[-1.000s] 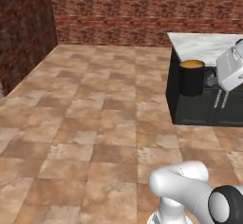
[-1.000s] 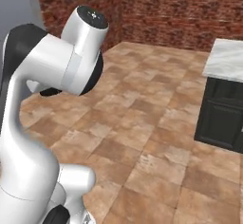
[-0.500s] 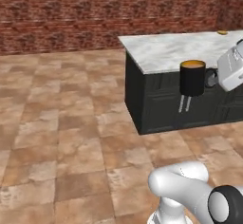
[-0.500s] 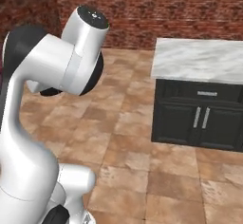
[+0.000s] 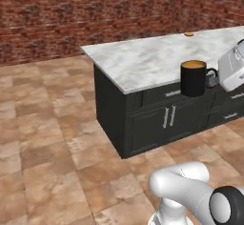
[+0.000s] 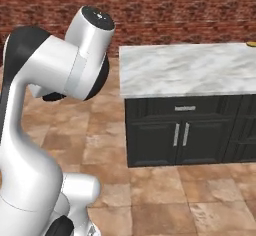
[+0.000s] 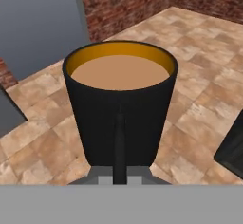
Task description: Pick the cup of tea, navigate to the dining table, and place it on the saucer.
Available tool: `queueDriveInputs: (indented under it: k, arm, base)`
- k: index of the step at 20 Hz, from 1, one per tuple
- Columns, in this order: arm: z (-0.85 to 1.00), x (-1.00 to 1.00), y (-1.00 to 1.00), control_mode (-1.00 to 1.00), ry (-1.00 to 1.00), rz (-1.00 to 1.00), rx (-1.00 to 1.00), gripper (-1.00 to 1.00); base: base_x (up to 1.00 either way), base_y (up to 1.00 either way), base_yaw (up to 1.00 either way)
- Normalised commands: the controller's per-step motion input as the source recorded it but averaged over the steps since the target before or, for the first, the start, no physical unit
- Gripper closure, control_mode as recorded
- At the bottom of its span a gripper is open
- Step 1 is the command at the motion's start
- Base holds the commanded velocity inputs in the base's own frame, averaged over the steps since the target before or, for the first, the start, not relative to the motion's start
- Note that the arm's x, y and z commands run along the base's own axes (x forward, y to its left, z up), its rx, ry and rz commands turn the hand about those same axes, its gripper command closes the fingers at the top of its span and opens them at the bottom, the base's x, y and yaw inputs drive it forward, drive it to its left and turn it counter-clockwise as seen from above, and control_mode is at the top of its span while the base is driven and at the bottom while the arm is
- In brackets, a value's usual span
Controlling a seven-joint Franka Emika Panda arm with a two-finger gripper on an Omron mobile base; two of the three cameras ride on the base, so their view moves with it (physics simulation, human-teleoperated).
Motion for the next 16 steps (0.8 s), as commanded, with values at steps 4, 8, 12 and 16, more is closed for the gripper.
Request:
queueDriveInputs:
  k: [4,8,12,16]
  arm:
    - [0.0,0.0,0.0,1.0,0.0,0.0,0.0,1.0]
    - [0.0,0.0,0.0,1.0,0.0,0.0,0.0,1.0]
    - [0.0,0.0,0.0,1.0,0.0,0.0,0.0,1.0]
    - [0.0,0.0,0.0,1.0,0.0,0.0,0.0,1.0]
  base:
    - [1.0,0.23,-0.33]
    - [1.0,0.64,-0.27]
    - [1.0,0.94,-0.21]
    - [0.91,1.0,-0.16]
